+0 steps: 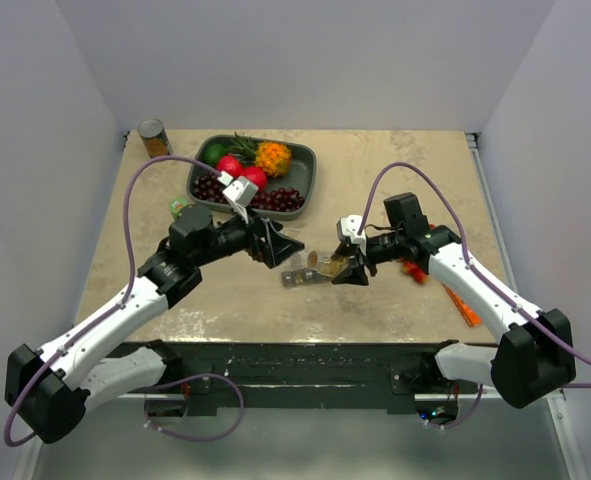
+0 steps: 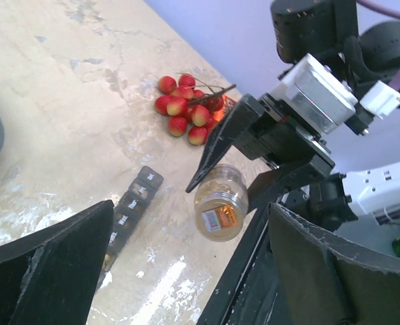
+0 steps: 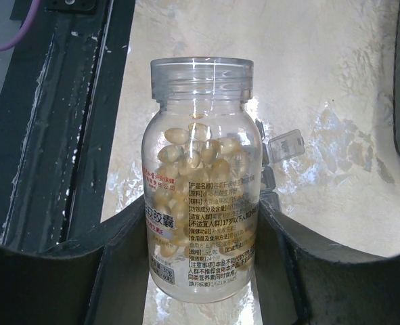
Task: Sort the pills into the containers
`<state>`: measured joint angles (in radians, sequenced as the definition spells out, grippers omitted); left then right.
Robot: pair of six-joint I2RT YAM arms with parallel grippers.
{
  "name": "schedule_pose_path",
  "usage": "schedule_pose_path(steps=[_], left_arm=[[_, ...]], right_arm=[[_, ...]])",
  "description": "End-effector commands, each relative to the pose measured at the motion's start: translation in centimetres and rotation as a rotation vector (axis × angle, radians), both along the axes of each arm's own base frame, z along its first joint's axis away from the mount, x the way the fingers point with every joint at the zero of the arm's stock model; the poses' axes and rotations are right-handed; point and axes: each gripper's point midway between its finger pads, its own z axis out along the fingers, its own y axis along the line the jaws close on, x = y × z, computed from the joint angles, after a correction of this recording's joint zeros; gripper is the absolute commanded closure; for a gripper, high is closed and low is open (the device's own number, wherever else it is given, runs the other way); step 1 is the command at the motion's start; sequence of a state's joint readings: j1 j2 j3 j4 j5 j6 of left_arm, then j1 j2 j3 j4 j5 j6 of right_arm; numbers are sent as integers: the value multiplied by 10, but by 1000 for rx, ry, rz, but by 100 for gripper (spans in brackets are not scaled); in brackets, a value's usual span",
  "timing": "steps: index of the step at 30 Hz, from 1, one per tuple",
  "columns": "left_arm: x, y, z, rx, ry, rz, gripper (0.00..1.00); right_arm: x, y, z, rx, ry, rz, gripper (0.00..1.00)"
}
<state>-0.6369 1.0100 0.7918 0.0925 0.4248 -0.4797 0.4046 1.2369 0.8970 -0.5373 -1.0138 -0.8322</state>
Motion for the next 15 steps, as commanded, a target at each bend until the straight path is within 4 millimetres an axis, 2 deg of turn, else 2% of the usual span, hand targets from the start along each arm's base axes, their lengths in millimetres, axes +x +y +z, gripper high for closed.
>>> schedule_pose_path(steps=[1,4,15], left_arm=[[8,17,8,-78,83,109,0],[12,23,12,-127,141,164,0],[0,10,21,-238,258,81,1]], right_arm=[[6,5,20,52,-72,27,100],[5,5,20,50,-73,27,100],[8,4,19,44,-80,17,100]])
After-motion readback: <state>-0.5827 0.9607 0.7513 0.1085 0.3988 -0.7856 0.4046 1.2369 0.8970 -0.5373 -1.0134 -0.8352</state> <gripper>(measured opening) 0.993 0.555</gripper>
